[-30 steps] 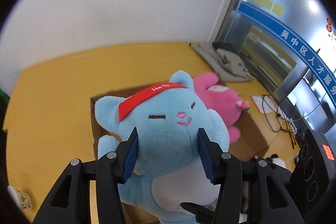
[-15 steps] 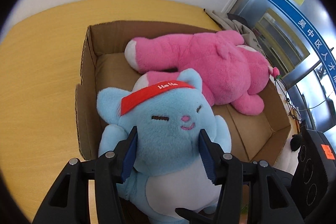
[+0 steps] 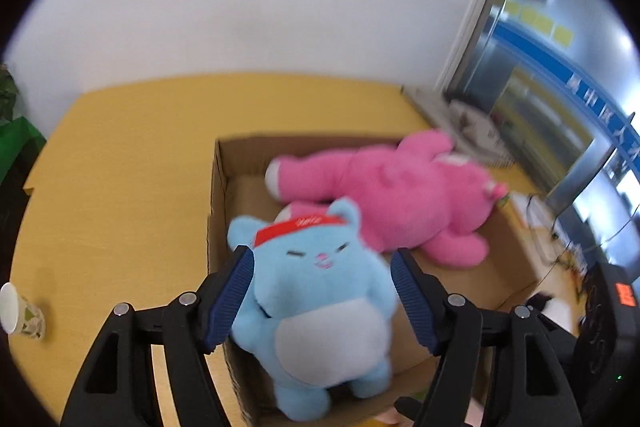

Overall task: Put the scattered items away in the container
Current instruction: 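Lower the blue cat beside the pink bear and open both tools, then grasp the pink-and-teal pig with both tools, then lift the pig with both tools and lower it into the box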

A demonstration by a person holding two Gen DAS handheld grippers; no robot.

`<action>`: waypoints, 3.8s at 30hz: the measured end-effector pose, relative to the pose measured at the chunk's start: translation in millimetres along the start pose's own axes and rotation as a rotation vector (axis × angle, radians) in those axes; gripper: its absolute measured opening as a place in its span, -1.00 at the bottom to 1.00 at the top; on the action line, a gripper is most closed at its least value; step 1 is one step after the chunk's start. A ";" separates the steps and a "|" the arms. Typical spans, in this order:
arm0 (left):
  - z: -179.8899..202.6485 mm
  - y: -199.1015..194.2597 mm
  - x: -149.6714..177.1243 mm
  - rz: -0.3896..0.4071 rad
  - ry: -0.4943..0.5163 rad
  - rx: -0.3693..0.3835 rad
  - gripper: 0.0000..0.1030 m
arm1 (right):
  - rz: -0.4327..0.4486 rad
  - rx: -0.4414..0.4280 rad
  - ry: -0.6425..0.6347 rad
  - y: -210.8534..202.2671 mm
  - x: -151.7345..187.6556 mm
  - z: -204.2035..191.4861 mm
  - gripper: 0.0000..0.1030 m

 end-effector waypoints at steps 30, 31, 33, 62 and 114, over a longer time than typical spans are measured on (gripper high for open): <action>140.1 -107.1 94.5 0.113 -0.138 -0.029 0.59 | 0.244 0.215 -0.088 -169.8 54.1 92.4 0.99; 142.1 -105.8 95.6 0.110 -0.139 -0.022 0.59 | 0.244 0.216 -0.085 -169.6 53.9 93.8 0.99; 144.8 -103.1 97.0 0.106 -0.132 -0.011 0.59 | 0.243 0.216 -0.081 -169.7 53.8 97.3 0.99; 134.4 43.6 167.0 -0.229 -0.252 0.229 0.59 | -0.147 -0.020 -0.214 -54.3 165.3 62.6 1.00; 104.7 67.1 -77.0 -0.055 0.126 0.216 0.02 | 0.204 0.072 -0.129 -88.5 -48.2 41.5 0.42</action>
Point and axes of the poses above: each gripper's, at about its wrist camera, not at the fingertips, and y roughly the way its jaws point, z to its right, x to its underside, the point moved 4 cm from there along y, roughly the way its jaws point, and after that the axes turned 15 degrees about y, right-handed, at the moved point
